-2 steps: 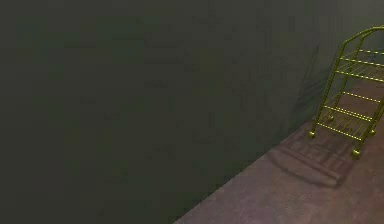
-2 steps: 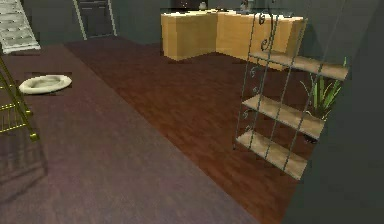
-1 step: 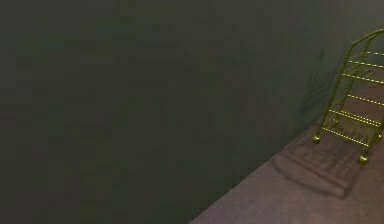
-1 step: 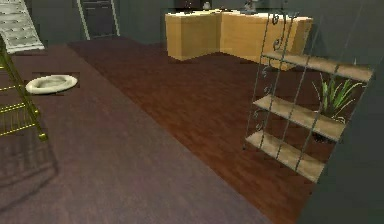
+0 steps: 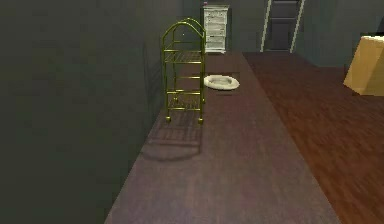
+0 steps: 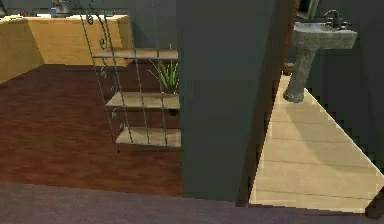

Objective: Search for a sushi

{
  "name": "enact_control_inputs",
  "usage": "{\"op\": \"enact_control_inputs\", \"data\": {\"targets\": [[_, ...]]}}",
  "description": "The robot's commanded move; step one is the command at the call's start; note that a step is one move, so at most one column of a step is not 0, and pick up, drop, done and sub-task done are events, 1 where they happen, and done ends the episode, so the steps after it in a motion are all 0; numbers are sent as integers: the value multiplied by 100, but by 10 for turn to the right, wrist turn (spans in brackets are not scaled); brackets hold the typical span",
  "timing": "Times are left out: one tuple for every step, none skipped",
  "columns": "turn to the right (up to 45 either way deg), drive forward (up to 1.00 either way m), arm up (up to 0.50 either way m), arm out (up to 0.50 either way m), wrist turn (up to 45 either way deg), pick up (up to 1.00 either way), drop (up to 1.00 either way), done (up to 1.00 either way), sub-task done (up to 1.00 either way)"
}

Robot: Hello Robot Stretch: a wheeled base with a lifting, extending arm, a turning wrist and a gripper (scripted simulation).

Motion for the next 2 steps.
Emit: {"op": "enact_control_inputs", "data": {"targets": [[150,0,0,0,0,0,0,0,0],[0,35,0,0,0,0,0,0,0]]}}
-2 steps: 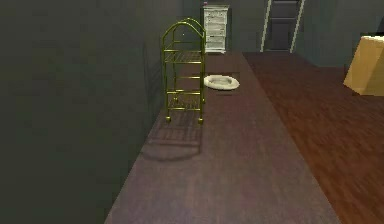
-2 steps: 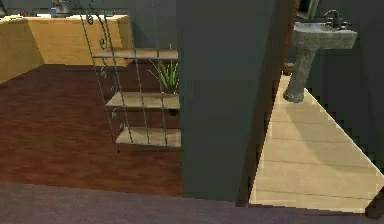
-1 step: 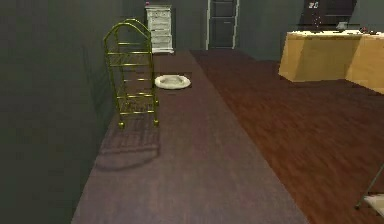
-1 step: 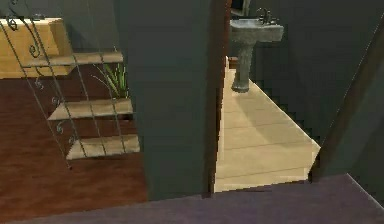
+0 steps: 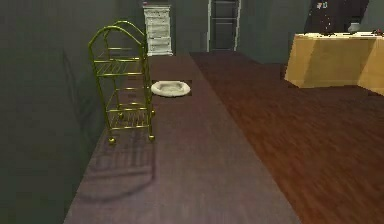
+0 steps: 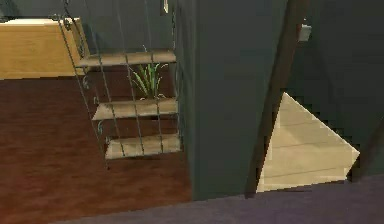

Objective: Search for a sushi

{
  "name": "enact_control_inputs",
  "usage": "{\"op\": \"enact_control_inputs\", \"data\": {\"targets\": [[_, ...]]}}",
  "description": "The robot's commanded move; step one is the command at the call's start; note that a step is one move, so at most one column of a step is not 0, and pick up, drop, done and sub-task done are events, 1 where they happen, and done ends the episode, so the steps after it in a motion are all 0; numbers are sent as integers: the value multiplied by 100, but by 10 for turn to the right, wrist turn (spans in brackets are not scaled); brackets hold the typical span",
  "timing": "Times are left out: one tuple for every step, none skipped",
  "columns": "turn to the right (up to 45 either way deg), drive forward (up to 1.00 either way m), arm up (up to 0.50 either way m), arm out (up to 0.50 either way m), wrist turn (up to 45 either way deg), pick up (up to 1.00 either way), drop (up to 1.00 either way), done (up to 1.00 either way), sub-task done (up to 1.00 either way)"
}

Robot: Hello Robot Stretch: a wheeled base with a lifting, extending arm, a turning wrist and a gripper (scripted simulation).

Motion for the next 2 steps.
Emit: {"op": "enact_control_inputs", "data": {"targets": [[420,0,0,0,0,0,0,0,0],[0,100,0,0,0,0,0,0,0]]}}
